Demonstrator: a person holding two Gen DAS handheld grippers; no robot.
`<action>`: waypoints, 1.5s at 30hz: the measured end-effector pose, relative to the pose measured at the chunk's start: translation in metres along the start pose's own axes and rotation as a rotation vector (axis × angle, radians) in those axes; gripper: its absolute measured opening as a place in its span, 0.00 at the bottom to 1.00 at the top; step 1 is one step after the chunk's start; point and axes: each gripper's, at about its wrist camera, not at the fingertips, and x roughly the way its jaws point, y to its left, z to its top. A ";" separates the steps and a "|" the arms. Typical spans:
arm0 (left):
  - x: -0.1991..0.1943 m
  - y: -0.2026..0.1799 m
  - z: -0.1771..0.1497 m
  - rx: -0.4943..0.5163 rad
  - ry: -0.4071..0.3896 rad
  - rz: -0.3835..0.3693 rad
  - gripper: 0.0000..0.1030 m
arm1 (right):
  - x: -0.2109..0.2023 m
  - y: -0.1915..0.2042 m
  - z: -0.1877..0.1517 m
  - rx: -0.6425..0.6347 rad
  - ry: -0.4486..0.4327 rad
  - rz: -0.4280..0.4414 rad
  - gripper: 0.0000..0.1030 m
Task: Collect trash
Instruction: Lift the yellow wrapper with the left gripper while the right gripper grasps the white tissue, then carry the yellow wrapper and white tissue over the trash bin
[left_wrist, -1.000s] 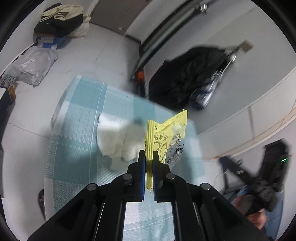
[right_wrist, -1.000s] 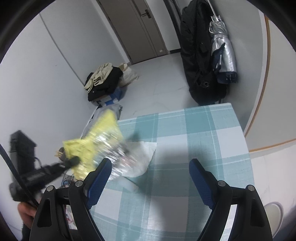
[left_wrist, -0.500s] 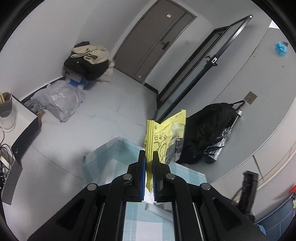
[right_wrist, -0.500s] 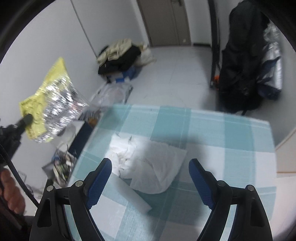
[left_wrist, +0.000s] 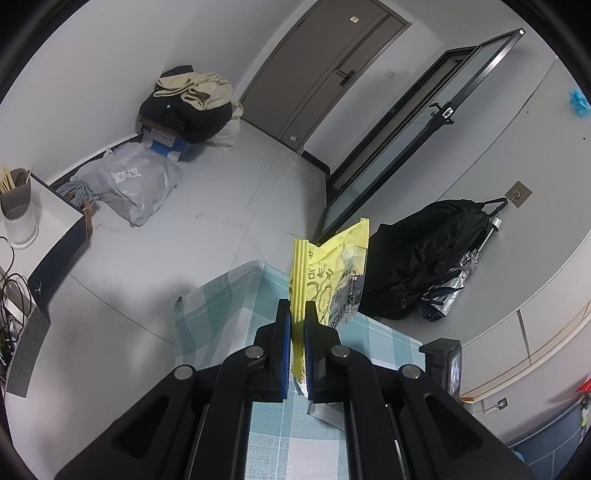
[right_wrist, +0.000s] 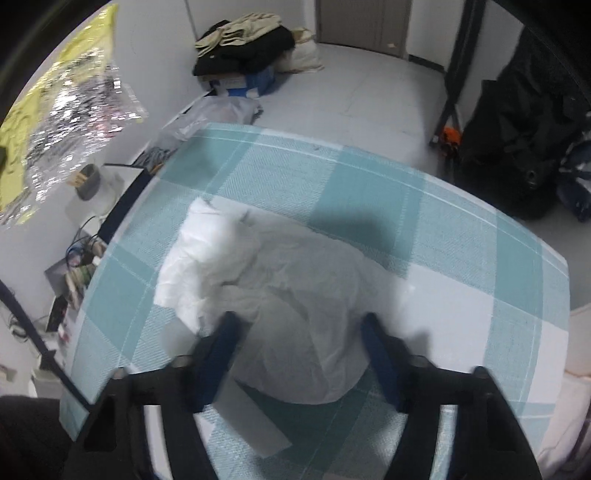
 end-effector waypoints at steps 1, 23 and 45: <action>0.001 0.001 0.000 -0.005 0.002 0.001 0.02 | -0.002 -0.001 -0.001 -0.001 -0.002 -0.007 0.47; 0.009 -0.021 -0.009 0.016 0.030 -0.002 0.02 | -0.081 -0.045 -0.016 0.106 -0.191 0.062 0.05; -0.007 -0.097 -0.048 0.205 0.041 -0.040 0.02 | -0.225 -0.068 -0.110 0.265 -0.458 0.180 0.05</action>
